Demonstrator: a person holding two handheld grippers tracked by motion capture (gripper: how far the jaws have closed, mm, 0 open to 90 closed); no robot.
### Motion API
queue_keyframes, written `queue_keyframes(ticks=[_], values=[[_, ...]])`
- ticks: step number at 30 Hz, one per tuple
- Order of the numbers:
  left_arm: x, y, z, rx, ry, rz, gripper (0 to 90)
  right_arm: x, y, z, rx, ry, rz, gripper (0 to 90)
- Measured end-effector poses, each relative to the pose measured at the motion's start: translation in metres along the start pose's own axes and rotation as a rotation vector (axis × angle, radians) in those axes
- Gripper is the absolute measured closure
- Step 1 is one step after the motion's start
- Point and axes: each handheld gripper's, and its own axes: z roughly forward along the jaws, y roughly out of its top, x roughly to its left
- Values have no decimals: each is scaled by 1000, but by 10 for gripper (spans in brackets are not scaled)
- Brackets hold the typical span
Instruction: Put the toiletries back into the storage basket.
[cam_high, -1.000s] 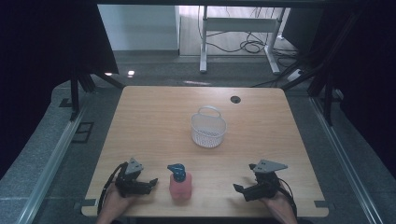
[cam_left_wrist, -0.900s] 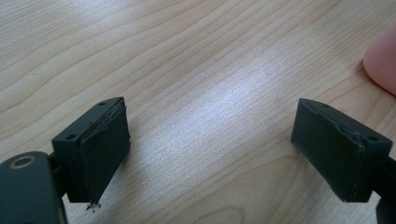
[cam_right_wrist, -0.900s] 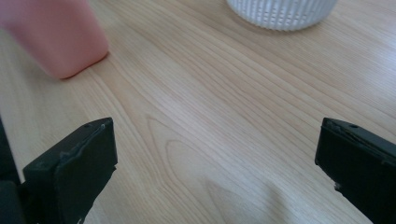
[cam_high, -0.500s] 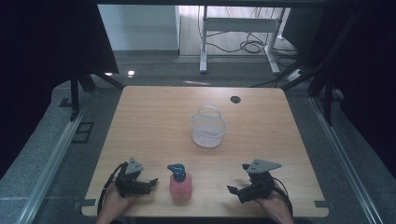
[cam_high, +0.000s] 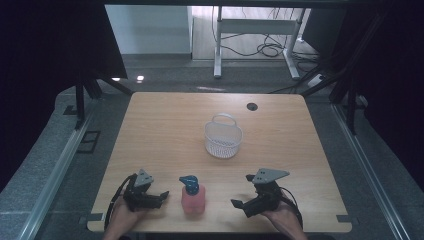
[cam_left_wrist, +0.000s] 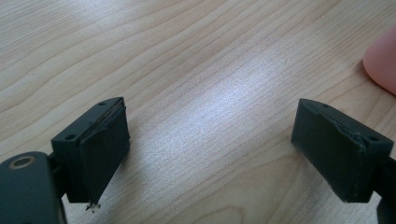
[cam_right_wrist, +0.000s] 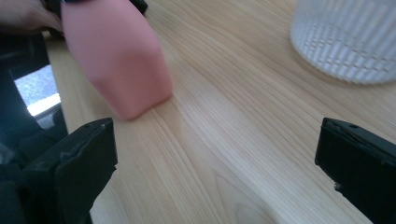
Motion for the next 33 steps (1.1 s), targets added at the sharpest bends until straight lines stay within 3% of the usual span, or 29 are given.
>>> queue_keyframes(ticks=[6,12,26,33], values=[[0,0,0,0,1,0,111,8,9,8,-5,35,-5,0],[0,0,0,0,1,-1,111,14,17,12,-2,35,-34,0],[0,0,0,2,4,-1,112,28,40,20,-16,75,-91,92],[0,0,0,2,3,-1,112,39,53,27,4,98,-127,150]])
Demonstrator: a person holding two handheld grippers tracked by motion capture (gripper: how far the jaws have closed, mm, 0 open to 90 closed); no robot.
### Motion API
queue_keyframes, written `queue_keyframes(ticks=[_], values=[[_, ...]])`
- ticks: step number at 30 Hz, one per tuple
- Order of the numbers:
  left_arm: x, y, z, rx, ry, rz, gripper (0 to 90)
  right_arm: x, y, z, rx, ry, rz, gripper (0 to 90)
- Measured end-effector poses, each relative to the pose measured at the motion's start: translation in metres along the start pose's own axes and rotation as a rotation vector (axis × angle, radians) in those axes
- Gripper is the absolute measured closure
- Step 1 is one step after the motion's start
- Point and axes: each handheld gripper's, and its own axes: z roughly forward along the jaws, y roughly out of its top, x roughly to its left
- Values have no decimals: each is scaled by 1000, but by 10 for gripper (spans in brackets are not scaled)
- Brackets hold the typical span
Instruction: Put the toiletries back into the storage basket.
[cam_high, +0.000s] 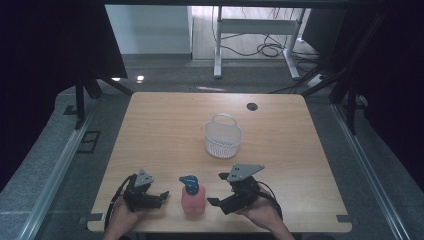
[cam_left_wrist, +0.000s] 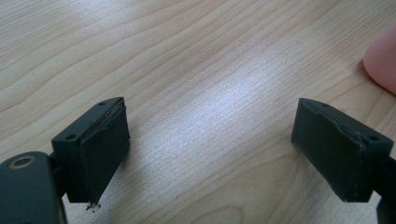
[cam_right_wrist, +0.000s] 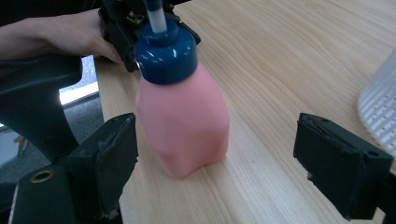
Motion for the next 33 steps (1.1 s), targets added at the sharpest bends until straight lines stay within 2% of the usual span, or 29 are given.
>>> queue_keyframes(ticks=[13,21,33], values=[[0,0,0,0,0,0,112,10,19,16,24,34,-27,310],[0,0,0,1,0,0,112,13,28,23,16,62,-31,386],[0,0,0,0,0,0,112,17,38,38,31,72,-50,465]])
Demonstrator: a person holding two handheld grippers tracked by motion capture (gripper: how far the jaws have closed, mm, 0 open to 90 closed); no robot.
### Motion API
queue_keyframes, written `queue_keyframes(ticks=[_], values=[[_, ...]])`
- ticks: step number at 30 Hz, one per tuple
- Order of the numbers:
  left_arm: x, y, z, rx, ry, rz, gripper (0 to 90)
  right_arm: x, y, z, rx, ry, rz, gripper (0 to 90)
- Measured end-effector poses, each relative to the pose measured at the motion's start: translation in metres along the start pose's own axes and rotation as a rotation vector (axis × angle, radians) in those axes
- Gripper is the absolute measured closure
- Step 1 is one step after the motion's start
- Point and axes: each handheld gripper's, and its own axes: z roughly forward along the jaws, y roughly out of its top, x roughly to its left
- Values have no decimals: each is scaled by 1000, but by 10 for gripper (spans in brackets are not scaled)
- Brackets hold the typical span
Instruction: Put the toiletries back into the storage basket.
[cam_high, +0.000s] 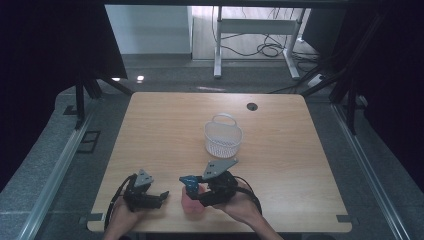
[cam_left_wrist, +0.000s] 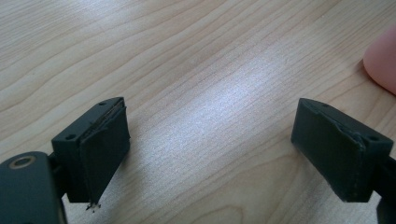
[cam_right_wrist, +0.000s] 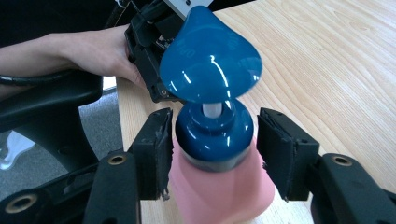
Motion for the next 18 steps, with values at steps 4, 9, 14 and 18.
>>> queue_keyframes(ticks=[4,9,14,18], values=[[0,0,0,1,-1,0,112,0,1,5,6,-5,-10,485],[0,0,0,0,1,-1,112,2,1,5,-2,-27,-30,517],[0,0,0,0,1,-1,112,5,3,5,4,-55,-52,530],[0,0,0,0,0,-2,112,2,4,1,-4,-39,-20,531]])
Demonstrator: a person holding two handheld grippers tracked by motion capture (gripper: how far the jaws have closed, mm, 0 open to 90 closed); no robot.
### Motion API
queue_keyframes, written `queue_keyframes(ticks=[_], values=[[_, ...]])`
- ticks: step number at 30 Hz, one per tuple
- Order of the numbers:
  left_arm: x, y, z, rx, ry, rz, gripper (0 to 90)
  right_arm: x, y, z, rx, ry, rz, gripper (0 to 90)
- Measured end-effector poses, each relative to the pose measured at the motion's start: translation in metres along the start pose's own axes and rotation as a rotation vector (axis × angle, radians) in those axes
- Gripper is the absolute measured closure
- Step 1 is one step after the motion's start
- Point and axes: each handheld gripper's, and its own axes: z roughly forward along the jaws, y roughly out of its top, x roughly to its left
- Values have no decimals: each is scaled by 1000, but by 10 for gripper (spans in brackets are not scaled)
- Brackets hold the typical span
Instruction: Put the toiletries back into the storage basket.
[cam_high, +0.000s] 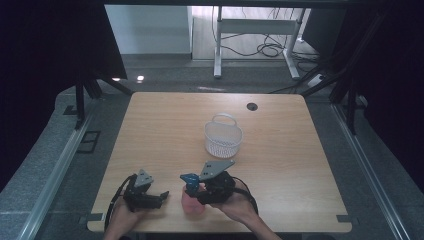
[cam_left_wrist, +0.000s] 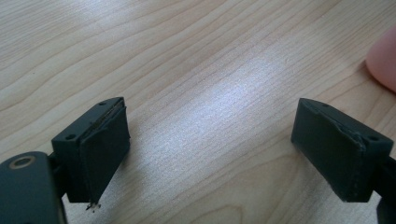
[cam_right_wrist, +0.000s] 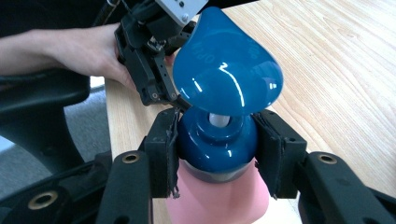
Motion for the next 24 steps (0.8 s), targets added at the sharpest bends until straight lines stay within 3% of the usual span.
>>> queue_keyframes(ticks=[24], values=[[0,0,0,0,0,-3,112,-17,13,-34,-24,-33,35,531]])
